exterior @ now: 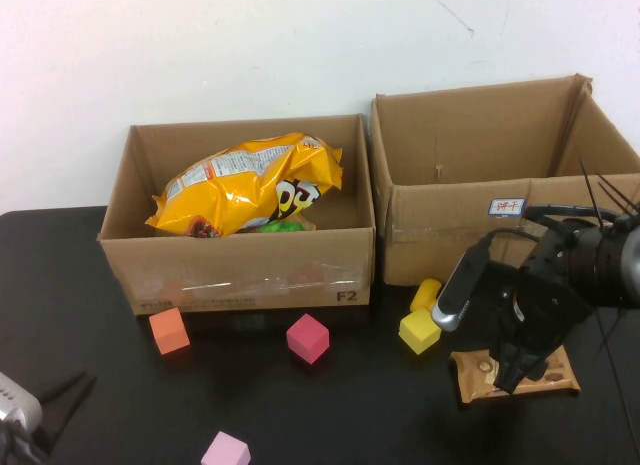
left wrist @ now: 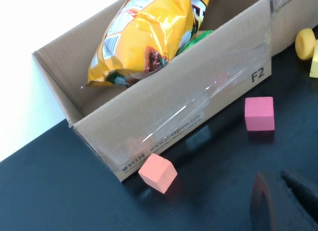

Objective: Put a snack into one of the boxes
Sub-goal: Pick up the biscuit

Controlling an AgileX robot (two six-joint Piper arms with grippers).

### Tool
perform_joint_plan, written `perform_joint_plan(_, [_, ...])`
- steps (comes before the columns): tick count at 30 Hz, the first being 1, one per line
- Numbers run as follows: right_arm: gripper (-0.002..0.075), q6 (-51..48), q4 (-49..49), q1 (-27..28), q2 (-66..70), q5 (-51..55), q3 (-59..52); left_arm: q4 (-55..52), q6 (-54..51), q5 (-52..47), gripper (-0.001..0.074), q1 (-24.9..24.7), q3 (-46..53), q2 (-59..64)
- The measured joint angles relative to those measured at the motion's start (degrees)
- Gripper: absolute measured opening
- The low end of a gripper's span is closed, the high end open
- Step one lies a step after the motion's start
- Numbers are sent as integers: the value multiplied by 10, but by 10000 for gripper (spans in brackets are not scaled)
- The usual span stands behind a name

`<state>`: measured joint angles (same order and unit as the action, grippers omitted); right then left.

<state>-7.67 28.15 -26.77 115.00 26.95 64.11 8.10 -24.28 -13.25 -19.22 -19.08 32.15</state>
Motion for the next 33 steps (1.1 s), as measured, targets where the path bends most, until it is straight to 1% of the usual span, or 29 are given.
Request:
perform_joint_plan(2, [466, 9, 0, 0, 0, 4, 0, 1, 5, 1, -1, 0, 0, 0])
perform_joint_plan(7, [613, 49, 17, -3, 4, 20, 8, 2, 15, 3, -1, 0, 0, 0])
perform_joint_plan(10, [655, 55, 24, -4, 15, 38, 26, 2, 17, 4, -1, 0, 0, 0])
perform_joint_plan(12, [664, 50, 24, -6, 23, 45, 38, 2, 22, 4, -1, 0, 0, 0])
perform_joint_plan(14, [669, 24, 22, -11, 28, 50, 46, 2, 26, 4, -1, 0, 0, 0])
perform_joint_plan(17, [671, -63, -15, -16, 31, 52, 51, 2, 31, 4, -1, 0, 0, 0])
perform_joint_plan(19, [672, -126, -63, -18, 31, 53, 51, 2, 31, 4, -1, 0, 0, 0])
perform_joint_plan(22, [672, -199, -119, -19, 31, 54, 51, 2, 32, 4, -1, 0, 0, 0])
perform_joint_plan(24, [672, -229, -137, -19, 35, 53, 51, 2, 32, 4, -1, 0, 0, 0])
perform_joint_plan(28, [672, -258, -143, -19, 50, 52, 51, 2, 33, 4, -1, 0, 0, 0])
perform_joint_plan(33, [672, -260, -134, -19, 69, 52, 56, 2, 33, 4, -1, 0, 0, 0])
